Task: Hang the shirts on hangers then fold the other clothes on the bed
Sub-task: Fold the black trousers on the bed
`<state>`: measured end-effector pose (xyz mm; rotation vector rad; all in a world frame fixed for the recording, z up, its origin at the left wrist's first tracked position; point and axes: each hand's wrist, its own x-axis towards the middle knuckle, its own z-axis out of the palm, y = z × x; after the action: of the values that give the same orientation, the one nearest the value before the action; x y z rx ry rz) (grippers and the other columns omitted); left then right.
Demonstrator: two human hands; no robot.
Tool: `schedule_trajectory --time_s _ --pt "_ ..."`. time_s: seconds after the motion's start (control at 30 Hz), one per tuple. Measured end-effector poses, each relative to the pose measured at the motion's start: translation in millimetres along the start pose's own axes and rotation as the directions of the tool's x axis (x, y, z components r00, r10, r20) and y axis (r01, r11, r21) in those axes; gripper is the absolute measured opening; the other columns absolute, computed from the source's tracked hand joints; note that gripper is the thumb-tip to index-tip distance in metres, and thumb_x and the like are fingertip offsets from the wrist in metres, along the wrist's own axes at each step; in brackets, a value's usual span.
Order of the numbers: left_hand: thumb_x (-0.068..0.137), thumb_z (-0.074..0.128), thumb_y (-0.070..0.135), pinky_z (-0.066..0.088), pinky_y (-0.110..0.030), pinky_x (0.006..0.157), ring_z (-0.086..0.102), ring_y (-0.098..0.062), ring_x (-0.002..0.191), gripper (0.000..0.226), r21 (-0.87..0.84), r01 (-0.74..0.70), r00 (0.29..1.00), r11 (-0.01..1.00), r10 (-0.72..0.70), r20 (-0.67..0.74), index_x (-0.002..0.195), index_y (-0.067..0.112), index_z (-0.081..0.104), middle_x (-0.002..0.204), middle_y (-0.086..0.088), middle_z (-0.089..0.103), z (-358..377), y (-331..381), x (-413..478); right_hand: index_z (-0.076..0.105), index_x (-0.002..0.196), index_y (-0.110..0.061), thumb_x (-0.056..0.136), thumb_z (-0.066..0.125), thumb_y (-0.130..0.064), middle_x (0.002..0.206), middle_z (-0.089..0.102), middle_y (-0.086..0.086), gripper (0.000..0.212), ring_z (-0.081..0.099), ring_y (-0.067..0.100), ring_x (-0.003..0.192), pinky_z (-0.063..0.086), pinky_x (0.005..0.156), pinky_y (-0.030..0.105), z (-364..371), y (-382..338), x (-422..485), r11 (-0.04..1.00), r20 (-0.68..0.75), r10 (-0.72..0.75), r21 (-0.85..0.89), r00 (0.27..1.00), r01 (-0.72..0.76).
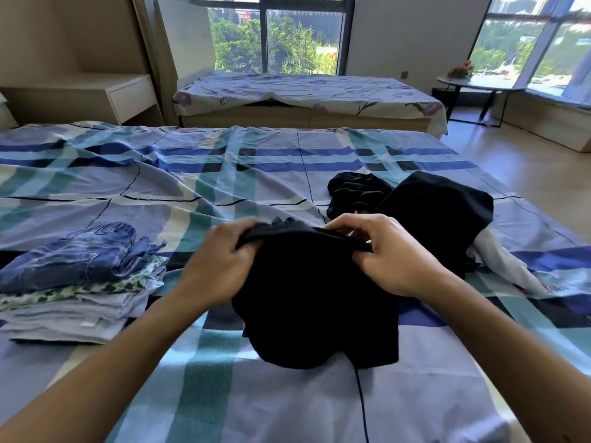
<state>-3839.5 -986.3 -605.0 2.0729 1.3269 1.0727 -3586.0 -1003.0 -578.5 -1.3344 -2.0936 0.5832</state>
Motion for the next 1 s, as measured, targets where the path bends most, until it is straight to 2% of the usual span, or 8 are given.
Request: schedule_trajectory --time_s 0.17,0.37,0.5,0.63,0.73,0.8,0.87,1.0 --pt "0.071 0.034 0.019 0.040 -0.033 0.056 0.054 -0.025 0.057 0.034 -0.031 0.239 0.946 0.970 -0.240 -0.215 0.087 0.021 0.064 0.068 -0.009 0.061 -34.9 -2.7 14.6 0.057 0.122 -0.041 0.072 0.060 -0.007 0.112 0.064 -0.015 0.061 0.061 0.006 0.105 0.053 0.090 0.035 -12.4 40.4 -1.0 0.969 -0.031 0.161 -0.187 0.986 -0.164" --pt "0.087 0.039 -0.009 0.051 -0.029 0.056 0.056 -0.028 0.069 0.033 0.177 0.340 0.911 0.924 -0.370 0.180 0.088 0.014 0.063 0.077 -0.012 0.060 -77.5 7.8 55.6 0.067 0.103 -0.014 0.079 0.068 0.018 0.088 0.069 0.003 0.040 0.062 0.012 0.076 0.050 0.067 0.023 -77.6 36.2 10.9 0.942 0.082 0.201 0.257 0.976 -0.216" --pt "0.073 0.063 0.004 0.048 -0.015 0.061 0.059 -0.016 0.071 0.017 -0.175 0.247 0.898 0.953 -0.157 0.410 0.090 0.007 0.065 0.076 -0.001 0.067 -118.9 41.3 88.1 0.062 0.110 -0.006 0.076 0.068 0.004 0.091 0.071 0.012 0.036 0.067 0.014 0.067 0.056 0.059 0.018 -139.9 3.0 26.4 0.744 0.277 0.127 0.609 0.952 -0.276" --pt "0.048 0.095 0.024 0.052 -0.017 0.056 0.063 -0.010 0.063 0.050 -0.550 0.300 0.899 0.780 -0.039 0.435 0.090 0.015 0.070 0.078 -0.002 0.065 -151.3 79.6 116.8 0.067 0.100 -0.008 0.087 0.051 0.000 0.084 0.069 0.007 0.022 0.070 0.013 0.065 0.058 0.057 0.022 -185.7 -26.7 47.3 0.541 0.199 0.096 0.812 0.975 -0.218" --pt "0.064 0.083 0.037 0.057 -0.019 0.064 0.072 -0.010 0.072 0.035 -0.590 0.270 0.930 0.761 -0.046 0.366 0.092 0.016 0.080 0.092 -0.003 0.076 -162.1 115.6 134.3 0.076 0.095 -0.014 0.086 0.065 -0.023 0.094 0.075 0.005 0.017 0.074 0.015 0.079 0.060 0.072 0.024 -211.8 -46.9 62.7 0.502 0.124 0.056 0.854 0.991 -0.135" --pt "0.075 0.073 0.054 0.056 -0.020 0.066 0.071 -0.010 0.072 0.039 -0.576 0.192 0.949 0.795 -0.002 0.315 0.089 0.017 0.079 0.091 -0.002 0.075 -171.1 138.4 144.7 0.073 0.109 -0.013 0.076 0.085 -0.031 0.109 0.072 0.009 0.040 0.072 0.018 0.091 0.059 0.081 0.027 -235.8 -59.5 70.3 0.559 0.176 -0.067 0.822 0.982 -0.109" --pt "0.071 0.077 0.065 0.052 -0.018 0.063 0.063 -0.007 0.072 0.059 -0.470 0.014 0.933 0.883 0.158 0.323 0.098 0.013 0.069 0.087 -0.001 0.065 -188.0 160.3 154.3 0.061 0.126 -0.013 0.074 0.088 -0.016 0.117 0.065 0.011 0.059 0.067 0.020 0.097 0.058 0.082 0.028 -263.6 -71.4 76.0 0.758 0.271 -0.108 0.645 0.957 -0.097" --pt "0.083 0.081 0.020 0.051 -0.019 0.070 0.064 -0.012 0.083 0.038 -0.065 -0.212 0.900 0.975 0.220 0.376 0.111 0.005 0.059 0.089 0.000 0.067 -225.6 198.4 176.3 0.057 0.121 -0.014 0.079 0.071 0.014 0.097 0.069 0.006 0.053 0.066 0.015 0.086 0.056 0.071 0.024 -303.8 -100.5 94.8 0.994 0.129 0.029 0.098 0.991 -0.042"
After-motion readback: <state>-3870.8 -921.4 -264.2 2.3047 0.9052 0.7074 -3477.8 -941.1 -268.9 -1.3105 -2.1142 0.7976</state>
